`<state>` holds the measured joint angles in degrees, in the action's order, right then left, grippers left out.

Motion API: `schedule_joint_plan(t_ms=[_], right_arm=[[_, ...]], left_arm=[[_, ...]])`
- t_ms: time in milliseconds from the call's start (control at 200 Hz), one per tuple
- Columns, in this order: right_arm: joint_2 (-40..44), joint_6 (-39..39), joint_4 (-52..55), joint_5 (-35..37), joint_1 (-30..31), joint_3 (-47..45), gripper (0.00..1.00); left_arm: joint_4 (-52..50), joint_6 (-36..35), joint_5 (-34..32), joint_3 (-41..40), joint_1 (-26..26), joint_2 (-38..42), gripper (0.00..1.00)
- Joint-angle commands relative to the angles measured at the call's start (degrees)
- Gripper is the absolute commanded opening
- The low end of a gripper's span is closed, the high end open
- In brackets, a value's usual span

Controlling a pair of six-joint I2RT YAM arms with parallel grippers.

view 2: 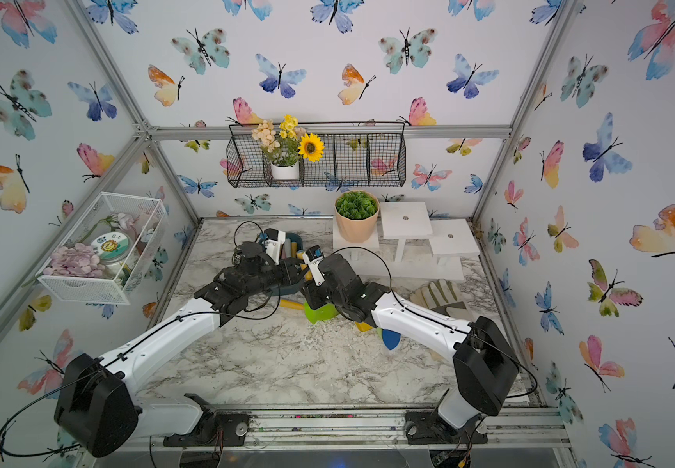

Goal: Put the shovel into the storage box
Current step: Place the shovel in the storage box.

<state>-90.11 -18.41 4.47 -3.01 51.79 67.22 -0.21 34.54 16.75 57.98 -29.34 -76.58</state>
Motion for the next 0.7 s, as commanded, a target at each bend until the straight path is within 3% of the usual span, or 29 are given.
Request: schedule_joint_plan(t_ms=[0, 265, 691], right_arm=[[1.9, 0.4, 2.0, 2.0, 0.0, -1.4, 0.41], [5.7, -0.5, 3.0, 5.2, -0.6, -5.4, 0.41], [7.8, -1.6, 4.3, 8.4, -0.8, -8.7, 0.42]], left_arm=[[-5.2, -3.2, -1.1, 4.2, 4.2, -1.9, 0.00], [-15.4, -7.5, -2.1, 14.2, 11.3, -9.2, 0.00], [-24.8, -10.1, -18.9, 31.3, 13.6, -23.9, 0.00]])
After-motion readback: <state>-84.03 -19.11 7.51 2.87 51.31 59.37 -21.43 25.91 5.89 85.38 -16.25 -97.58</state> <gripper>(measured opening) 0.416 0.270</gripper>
